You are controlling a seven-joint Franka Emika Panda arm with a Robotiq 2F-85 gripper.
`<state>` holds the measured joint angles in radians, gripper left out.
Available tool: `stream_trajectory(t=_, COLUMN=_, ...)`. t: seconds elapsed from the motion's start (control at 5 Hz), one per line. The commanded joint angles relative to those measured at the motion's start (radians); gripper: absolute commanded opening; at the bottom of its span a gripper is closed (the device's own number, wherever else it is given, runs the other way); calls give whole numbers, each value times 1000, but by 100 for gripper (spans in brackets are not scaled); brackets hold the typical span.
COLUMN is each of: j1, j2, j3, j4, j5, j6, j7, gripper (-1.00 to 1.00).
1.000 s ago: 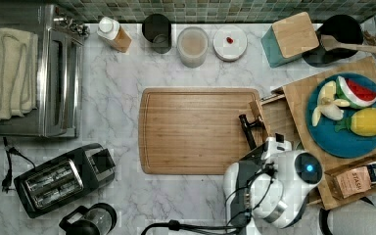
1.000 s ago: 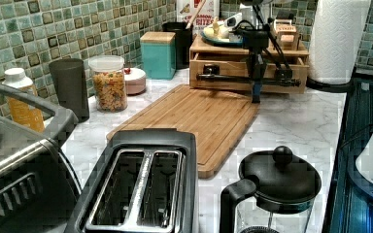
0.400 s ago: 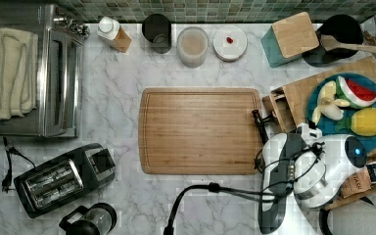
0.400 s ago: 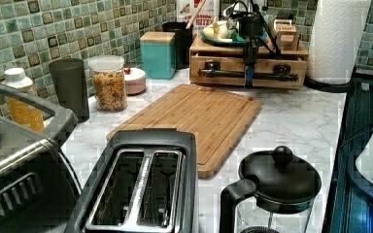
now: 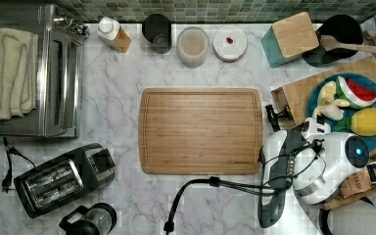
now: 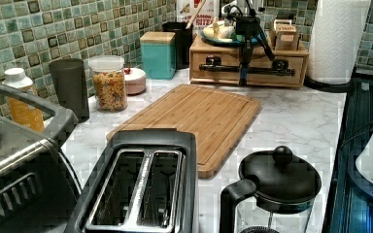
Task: Close the drawer.
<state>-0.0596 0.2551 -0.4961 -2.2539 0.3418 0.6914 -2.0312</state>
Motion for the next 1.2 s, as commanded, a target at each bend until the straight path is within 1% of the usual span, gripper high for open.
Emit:
stream_trajectory(t=0.2, j1=-24, j2=3, j3=-75, j4=146, j5=-54, j6=269, j7=115, gripper=-100)
stream_trajectory(t=0.4, j1=-3, j2=-16, j3=-108, j4=144, j5=-101, j6=274, j7=144, gripper=-100)
stream_trajectory(t=0.6, j1=43, j2=-48, j3=-151, j4=143, j5=-224, j6=259, j7=261, gripper=-100)
stream_trajectory(t=0.8, j1=4, j2=-63, j3=-114, j4=201, j5=-200, j6=117, j7=189, gripper=-100)
stream_trajectory(t=1.2, j1=8, j2=-62, j3=-118, j4=201, j5=-199, j6=117, j7=188, gripper=-100)
